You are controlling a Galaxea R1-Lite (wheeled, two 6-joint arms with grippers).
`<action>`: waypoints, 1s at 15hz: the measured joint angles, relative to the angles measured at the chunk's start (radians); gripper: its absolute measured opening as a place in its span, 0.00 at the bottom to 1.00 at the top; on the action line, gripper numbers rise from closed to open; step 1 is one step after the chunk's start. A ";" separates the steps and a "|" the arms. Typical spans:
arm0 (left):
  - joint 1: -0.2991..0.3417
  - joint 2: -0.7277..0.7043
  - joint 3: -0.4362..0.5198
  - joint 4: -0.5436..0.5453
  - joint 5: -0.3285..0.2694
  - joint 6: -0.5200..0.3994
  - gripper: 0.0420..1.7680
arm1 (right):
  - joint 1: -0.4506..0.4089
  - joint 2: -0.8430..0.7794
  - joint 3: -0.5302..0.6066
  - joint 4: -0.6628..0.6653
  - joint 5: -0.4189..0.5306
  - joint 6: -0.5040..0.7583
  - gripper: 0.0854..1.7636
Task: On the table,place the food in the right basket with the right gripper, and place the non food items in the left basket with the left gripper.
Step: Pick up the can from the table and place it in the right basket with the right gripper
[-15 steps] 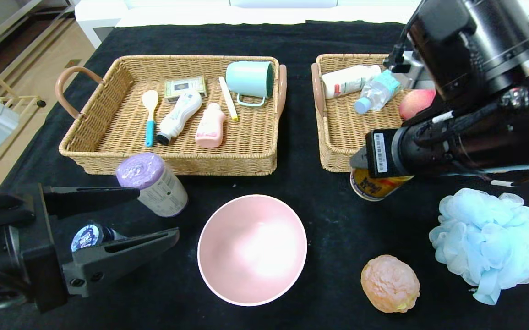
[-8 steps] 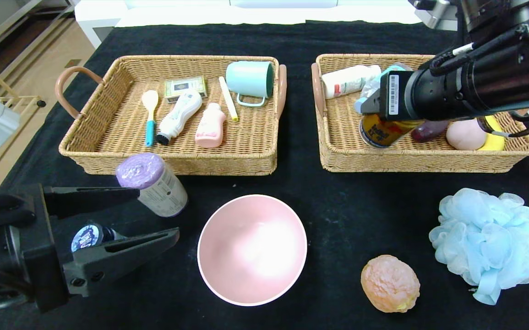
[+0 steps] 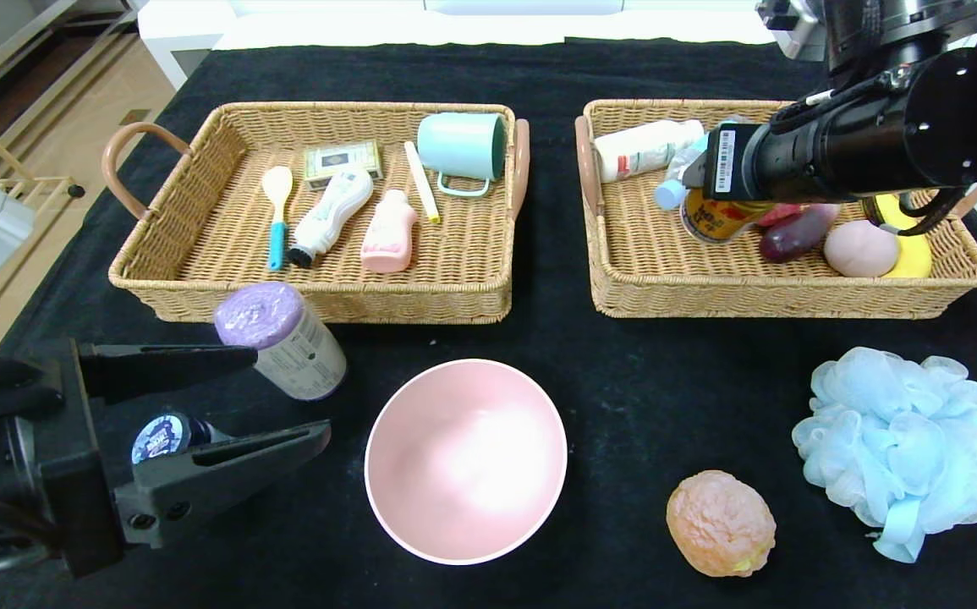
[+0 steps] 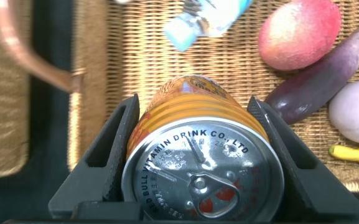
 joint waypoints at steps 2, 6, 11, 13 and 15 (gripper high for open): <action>0.000 0.003 0.000 0.000 0.000 0.000 0.97 | -0.022 0.017 0.000 -0.037 0.001 -0.001 0.68; 0.000 0.009 0.001 -0.001 0.001 0.000 0.97 | -0.058 0.055 0.002 -0.139 0.001 -0.023 0.68; 0.000 0.012 0.001 -0.001 0.001 0.001 0.97 | -0.073 0.074 0.015 -0.144 0.003 -0.019 0.68; 0.000 0.012 0.003 -0.001 0.001 0.001 0.97 | -0.075 0.080 0.016 -0.139 0.003 -0.019 0.68; 0.000 0.012 0.003 -0.001 0.001 0.002 0.97 | -0.077 0.082 0.016 -0.136 0.005 -0.020 0.69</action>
